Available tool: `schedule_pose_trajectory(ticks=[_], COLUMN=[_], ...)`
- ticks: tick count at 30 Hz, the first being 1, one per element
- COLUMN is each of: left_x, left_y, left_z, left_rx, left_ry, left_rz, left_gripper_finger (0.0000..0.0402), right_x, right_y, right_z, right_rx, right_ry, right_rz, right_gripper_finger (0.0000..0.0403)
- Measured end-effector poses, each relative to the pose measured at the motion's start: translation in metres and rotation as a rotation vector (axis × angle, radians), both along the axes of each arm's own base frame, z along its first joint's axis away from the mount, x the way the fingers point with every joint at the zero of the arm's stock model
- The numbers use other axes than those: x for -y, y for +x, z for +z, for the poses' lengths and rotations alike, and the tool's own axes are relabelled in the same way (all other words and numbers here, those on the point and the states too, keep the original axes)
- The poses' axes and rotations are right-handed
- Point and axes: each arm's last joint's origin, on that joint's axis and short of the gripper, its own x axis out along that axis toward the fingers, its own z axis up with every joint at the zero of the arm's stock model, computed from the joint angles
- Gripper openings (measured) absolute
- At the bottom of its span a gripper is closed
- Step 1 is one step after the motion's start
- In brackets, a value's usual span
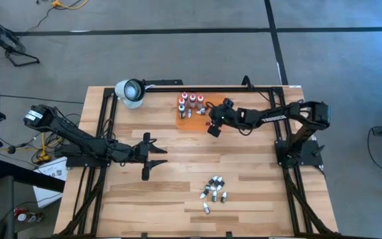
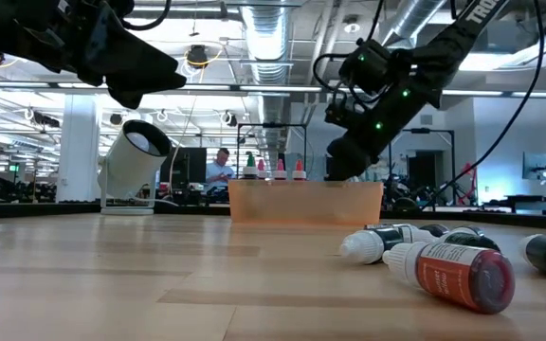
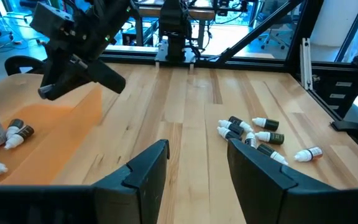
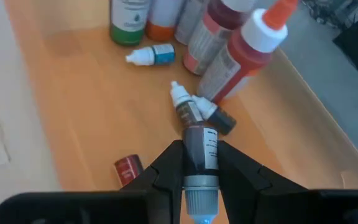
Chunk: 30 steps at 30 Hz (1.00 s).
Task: Pick & Place food coloring
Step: Put the black small food coloring bottle into the orange bin, then put the dark green small food coloring bottle into the orange bin
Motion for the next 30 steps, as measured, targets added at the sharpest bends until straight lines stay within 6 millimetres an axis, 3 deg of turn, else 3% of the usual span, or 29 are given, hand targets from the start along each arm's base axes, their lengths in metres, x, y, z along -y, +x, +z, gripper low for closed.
schedule_pose_trajectory(ticks=[5, 18, 24, 30], left_x=[0.0, 0.001, 0.008, 0.025], left_y=[0.0, 0.003, 0.019, 0.058], left_z=[0.0, -0.006, -0.025, -0.031], left_rx=[-0.002, -0.03, -0.034, -0.041], left_ry=[0.001, -0.047, -0.015, 0.111], left_rz=[0.0, -0.001, -0.055, -0.218], left_gripper_finger=[0.0164, 0.0164, 0.0164, 0.0164], right_x=[0.0, -0.006, -0.029, -0.068], right_y=[0.0, 0.001, 0.0, -0.015], right_z=[0.002, 0.004, 0.026, 0.056], right_rx=[0.019, 0.026, 0.069, 0.089], right_ry=[0.01, 0.007, -0.011, 0.002], right_rz=[-0.016, 0.005, 0.083, 0.196], right_gripper_finger=[0.0089, 0.0183, 0.0193, 0.0182])
